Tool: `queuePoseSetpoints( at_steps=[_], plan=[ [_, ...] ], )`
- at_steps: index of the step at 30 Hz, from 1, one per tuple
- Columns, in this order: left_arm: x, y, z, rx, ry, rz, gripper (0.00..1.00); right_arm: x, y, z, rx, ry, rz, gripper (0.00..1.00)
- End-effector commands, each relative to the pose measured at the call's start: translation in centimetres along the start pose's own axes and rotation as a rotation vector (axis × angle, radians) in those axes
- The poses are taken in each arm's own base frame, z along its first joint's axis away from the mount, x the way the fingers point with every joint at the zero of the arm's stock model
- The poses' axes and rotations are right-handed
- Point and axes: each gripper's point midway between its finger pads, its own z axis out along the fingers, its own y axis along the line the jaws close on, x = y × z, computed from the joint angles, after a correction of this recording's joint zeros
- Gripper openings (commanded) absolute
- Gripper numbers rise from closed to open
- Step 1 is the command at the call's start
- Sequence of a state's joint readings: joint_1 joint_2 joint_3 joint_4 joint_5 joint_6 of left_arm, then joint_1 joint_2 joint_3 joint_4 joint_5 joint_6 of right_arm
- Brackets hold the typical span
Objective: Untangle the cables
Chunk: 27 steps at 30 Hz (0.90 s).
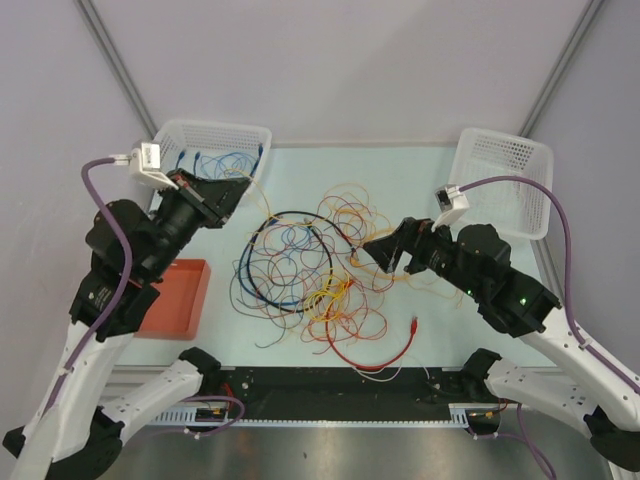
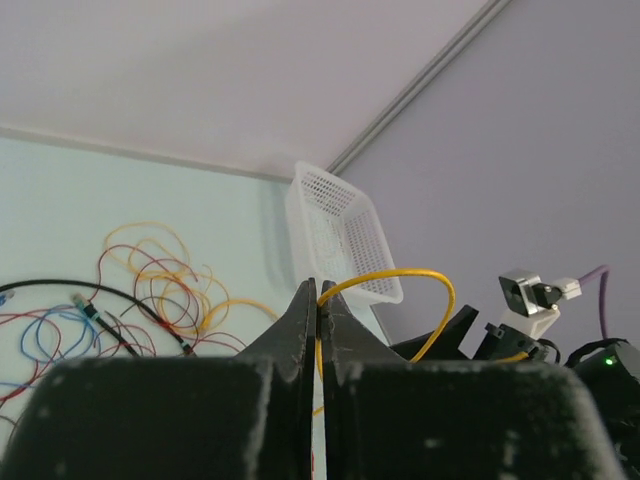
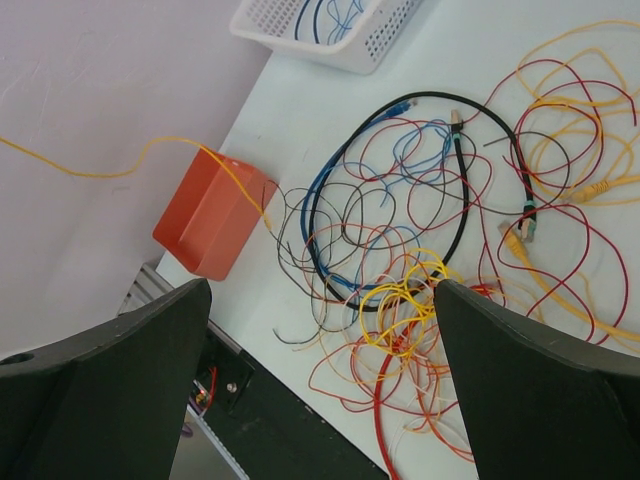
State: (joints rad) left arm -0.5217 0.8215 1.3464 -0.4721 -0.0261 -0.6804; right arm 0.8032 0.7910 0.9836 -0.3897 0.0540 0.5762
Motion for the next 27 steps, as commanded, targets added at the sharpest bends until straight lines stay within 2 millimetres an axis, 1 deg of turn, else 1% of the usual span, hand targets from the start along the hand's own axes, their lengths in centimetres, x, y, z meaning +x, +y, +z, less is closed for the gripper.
queuePoseSetpoints(
  at_steps=[1, 3, 4, 5, 7, 10, 11, 12, 13, 14, 15, 17, 18, 20, 21, 22, 24, 25, 26, 27],
  plan=[
    [-0.2, -1.8, -0.2, 0.11, -0.02, 0.027, 0.0, -1.0, 1.1, -0.3, -0.034, -0.041, 0.014, 1.0],
    [1.9, -2.5, 0.2, 0.189, 0.054, 0.026, 0.0, -0.9, 0.9, -0.3, -0.028, -0.04, 0.011, 1.0],
    [3.5, -2.0, 0.9, 0.205, 0.093, 0.02, 0.0, -0.8, 0.9, -0.3, -0.025, -0.038, 0.011, 1.0],
    [4.8, -2.3, 1.0, 0.237, 0.143, 0.005, 0.0, -0.7, 0.9, -0.4, -0.024, -0.035, 0.01, 1.0],
    [7.4, -1.3, 2.1, 0.232, 0.222, -0.006, 0.0, -0.7, 0.7, -0.4, -0.016, -0.035, 0.01, 1.0],
    [10.5, 0.0, 3.1, 0.206, 0.314, -0.003, 0.0, -0.7, 0.7, -0.5, -0.015, -0.038, 0.01, 1.0],
    [11.1, 0.3, 3.3, 0.203, 0.333, 0.002, 0.0, -0.7, 0.7, -0.5, -0.013, -0.037, 0.01, 1.0],
    [11.7, 0.2, 3.4, 0.227, 0.357, 0.004, 0.0, -0.6, 0.7, -0.6, -0.013, -0.035, 0.009, 1.0],
    [13.0, 0.7, 3.6, 0.228, 0.391, 0.003, 0.0, -0.6, 0.5, -0.6, -0.008, -0.036, 0.009, 1.0],
    [13.6, 0.9, 3.7, 0.231, 0.406, 0.011, 0.0, -0.5, 0.4, -0.6, -0.004, -0.033, 0.009, 1.0],
    [14.3, 1.6, 3.9, 0.218, 0.418, 0.011, 0.0, -0.5, 0.4, -0.6, -0.001, -0.035, 0.01, 1.0],
    [14.8, 2.2, 4.0, 0.21, 0.417, 0.037, 0.0, -0.4, 0.3, -0.7, 0.004, -0.031, 0.008, 1.0],
    [14.7, 2.7, 4.0, 0.183, 0.408, 0.041, 0.0, -0.5, 0.3, -0.7, 0.004, -0.033, 0.006, 1.0],
    [13.6, 2.2, 3.6, 0.196, 0.369, 0.067, 0.0, -0.5, 0.2, -0.9, 0.004, -0.036, 0.004, 1.0],
    [11.9, 2.2, 3.8, 0.162, 0.309, 0.082, 0.0, -0.6, 0.2, -1.0, 0.006, -0.041, 0.004, 1.0],
    [10.3, 2.0, 3.3, 0.145, 0.255, 0.1, 0.0, -0.7, 0.2, -1.1, 0.006, -0.045, 0.003, 1.0],
    [7.5, 2.5, 2.5, 0.048, 0.18, 0.119, 0.0, -0.8, 0.1, -1.2, 0.01, -0.048, 0.001, 1.0],
    [5.7, 4.1, 2.5, -0.057, 0.112, 0.138, 0.0, -0.8, 0.1, -1.2, 0.009, -0.049, 0.003, 1.0],
    [5.1, 5.3, 1.6, -0.138, 0.102, 0.15, 0.0, -0.8, 0.2, -1.2, 0.007, -0.05, 0.005, 1.0],
    [3.6, 5.4, 1.0, -0.178, 0.061, 0.155, 0.0, -0.8, 0.3, -1.1, 0.003, -0.047, 0.006, 1.0]
  ],
)
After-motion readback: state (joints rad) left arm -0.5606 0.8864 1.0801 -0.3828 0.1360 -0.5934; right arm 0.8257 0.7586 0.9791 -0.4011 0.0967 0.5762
